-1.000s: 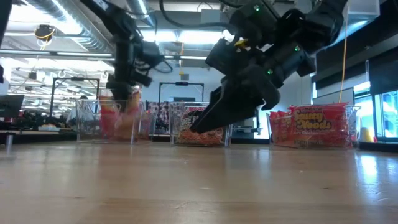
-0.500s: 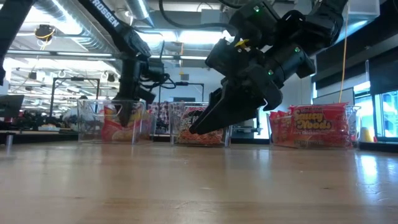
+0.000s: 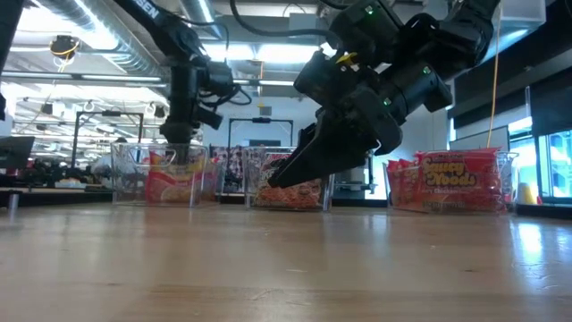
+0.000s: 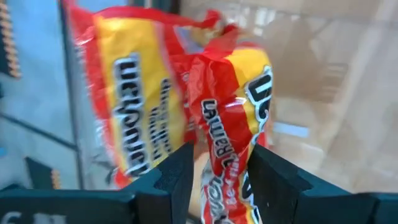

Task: Sort Maruchan noodles
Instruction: Put the red noodle pack into the left transparent bin

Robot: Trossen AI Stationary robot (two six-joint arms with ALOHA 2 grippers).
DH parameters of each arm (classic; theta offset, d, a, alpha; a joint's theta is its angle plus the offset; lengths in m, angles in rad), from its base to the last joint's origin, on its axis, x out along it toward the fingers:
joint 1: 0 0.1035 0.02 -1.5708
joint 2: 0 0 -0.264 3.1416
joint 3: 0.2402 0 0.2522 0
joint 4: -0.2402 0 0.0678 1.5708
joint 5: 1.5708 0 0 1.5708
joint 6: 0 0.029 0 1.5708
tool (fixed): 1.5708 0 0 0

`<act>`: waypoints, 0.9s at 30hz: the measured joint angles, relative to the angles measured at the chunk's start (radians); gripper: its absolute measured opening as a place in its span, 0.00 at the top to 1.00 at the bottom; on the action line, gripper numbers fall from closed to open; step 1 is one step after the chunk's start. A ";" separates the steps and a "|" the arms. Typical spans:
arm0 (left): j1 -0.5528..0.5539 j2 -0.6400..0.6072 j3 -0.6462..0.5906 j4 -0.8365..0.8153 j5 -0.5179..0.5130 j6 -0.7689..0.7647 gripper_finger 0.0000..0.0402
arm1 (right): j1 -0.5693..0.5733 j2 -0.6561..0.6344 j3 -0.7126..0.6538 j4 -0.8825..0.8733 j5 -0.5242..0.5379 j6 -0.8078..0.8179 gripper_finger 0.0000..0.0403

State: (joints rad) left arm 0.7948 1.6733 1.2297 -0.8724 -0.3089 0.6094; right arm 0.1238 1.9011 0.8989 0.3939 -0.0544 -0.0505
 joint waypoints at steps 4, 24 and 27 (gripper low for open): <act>0.015 -0.001 0.000 0.018 -0.053 -0.004 0.65 | 0.000 0.000 0.000 0.001 -0.006 0.000 0.36; -0.144 -0.137 0.000 -0.053 -0.040 -0.158 0.66 | 0.000 0.000 0.000 0.002 -0.009 0.000 0.36; -0.224 -0.202 0.000 -0.124 -0.025 -0.252 0.66 | 0.000 0.000 0.000 0.006 -0.008 0.000 0.36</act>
State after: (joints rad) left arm 0.5708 1.4711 1.2301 -0.9961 -0.3341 0.3578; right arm 0.1238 1.9011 0.8989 0.3997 -0.0628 -0.0502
